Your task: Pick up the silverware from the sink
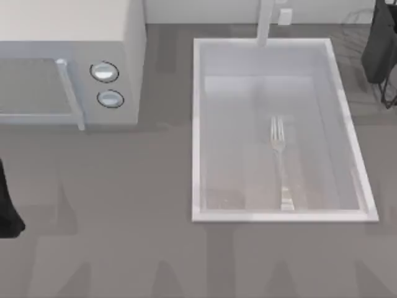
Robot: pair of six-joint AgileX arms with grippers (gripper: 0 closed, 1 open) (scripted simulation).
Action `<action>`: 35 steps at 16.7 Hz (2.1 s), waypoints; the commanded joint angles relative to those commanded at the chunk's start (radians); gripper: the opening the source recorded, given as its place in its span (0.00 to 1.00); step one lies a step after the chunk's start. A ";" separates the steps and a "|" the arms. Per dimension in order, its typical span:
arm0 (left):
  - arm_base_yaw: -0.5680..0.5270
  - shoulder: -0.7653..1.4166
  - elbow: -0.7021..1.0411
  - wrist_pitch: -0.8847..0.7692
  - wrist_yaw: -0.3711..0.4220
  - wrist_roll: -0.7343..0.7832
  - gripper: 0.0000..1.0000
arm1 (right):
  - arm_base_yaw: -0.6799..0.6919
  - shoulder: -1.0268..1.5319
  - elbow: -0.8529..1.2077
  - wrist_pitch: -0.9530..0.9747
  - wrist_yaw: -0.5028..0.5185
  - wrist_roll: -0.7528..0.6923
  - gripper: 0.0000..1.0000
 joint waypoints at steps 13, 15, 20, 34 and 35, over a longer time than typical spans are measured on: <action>0.000 0.000 0.000 0.000 0.000 0.000 1.00 | 0.000 0.000 0.000 0.000 0.000 0.000 1.00; 0.000 0.000 0.000 0.000 0.000 0.000 1.00 | 0.000 0.000 0.000 0.000 0.000 0.000 1.00; 0.000 0.000 0.000 0.000 0.000 0.000 1.00 | 0.000 0.000 0.000 0.000 0.000 0.000 1.00; 0.000 0.000 0.000 0.000 0.000 0.000 1.00 | 0.075 0.508 0.429 -0.276 -0.002 0.102 1.00; 0.000 0.000 0.000 0.000 0.000 0.000 1.00 | 0.088 0.597 0.510 -0.327 -0.002 0.119 1.00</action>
